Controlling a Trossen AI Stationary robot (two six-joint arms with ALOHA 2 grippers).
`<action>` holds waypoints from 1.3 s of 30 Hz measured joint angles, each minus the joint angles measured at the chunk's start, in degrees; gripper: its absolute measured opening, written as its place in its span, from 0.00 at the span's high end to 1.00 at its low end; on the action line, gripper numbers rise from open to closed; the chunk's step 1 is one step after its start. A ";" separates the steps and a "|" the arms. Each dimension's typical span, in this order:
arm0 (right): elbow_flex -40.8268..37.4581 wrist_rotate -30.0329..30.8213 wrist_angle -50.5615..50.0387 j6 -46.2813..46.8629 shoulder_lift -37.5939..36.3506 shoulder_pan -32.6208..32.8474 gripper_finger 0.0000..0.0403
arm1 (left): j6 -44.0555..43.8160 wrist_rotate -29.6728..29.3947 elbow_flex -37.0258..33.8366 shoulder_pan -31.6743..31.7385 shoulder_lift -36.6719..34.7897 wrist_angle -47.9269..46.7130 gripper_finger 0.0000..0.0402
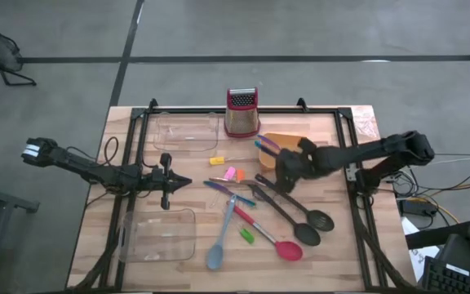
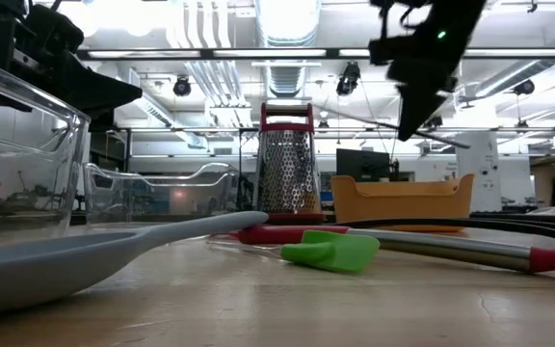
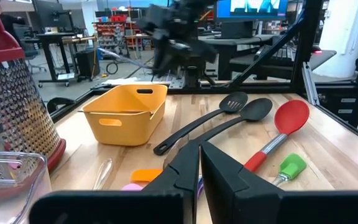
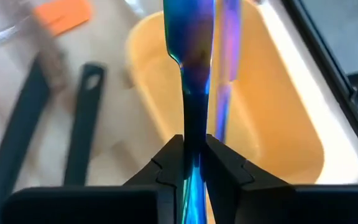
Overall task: Pick & Place Kitchen Items
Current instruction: Put the bottom blue knife into the yellow bin
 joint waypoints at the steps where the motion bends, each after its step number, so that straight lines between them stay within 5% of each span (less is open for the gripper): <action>1: -0.01 0.01 0.50 -0.19 0.35 -1.40 0.87 | 0.00 0.00 0.00 0.01 0.00 0.02 0.94; 12: -0.27 0.86 5.48 -5.84 5.17 -9.91 0.91 | 0.00 0.02 0.00 0.00 0.00 0.01 0.93; 39: -7.87 0.99 11.86 -6.47 8.51 -12.85 0.87 | -0.01 0.01 0.00 0.00 0.00 -0.93 0.94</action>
